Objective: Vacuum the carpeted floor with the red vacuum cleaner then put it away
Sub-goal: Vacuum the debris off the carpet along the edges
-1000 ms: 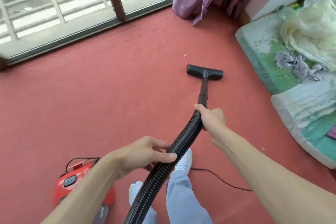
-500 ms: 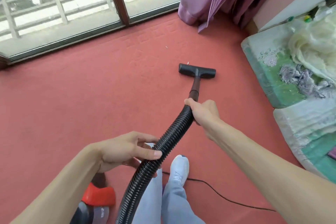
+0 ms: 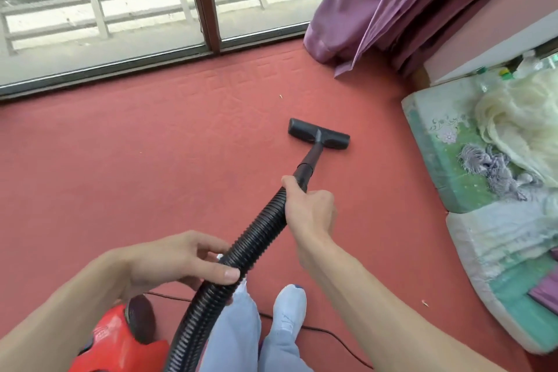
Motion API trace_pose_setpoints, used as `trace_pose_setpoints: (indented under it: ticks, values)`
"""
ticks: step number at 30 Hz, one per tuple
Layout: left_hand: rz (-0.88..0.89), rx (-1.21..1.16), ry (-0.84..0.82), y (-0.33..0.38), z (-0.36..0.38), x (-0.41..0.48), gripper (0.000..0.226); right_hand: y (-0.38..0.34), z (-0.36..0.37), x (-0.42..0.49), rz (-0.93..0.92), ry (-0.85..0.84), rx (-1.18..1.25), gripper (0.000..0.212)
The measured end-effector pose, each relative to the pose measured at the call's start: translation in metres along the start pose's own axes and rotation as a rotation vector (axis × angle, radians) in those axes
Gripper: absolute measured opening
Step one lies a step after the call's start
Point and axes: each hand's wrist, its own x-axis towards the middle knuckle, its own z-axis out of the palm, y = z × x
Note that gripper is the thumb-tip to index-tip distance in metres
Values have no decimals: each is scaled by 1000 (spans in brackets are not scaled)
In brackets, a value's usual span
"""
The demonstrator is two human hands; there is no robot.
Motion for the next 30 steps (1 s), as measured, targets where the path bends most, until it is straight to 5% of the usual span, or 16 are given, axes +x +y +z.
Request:
trace_pose_setpoints:
  ticks: [6,15,26,30]
  values:
    - [4,8,-69,3,-14,-29,34,-11,0,-29,-3,-34,22,45]
    - [71,-180,381,-23,19,15,35,-27,19,36,-122,-146,-123,45]
    - [31,-148,86,-36,13,-39,43,-1,5,-21,-129,-218,-193,38]
    - [25,-103,116,-26,3,-47,44,-11,14,-15,-144,-239,-188,37]
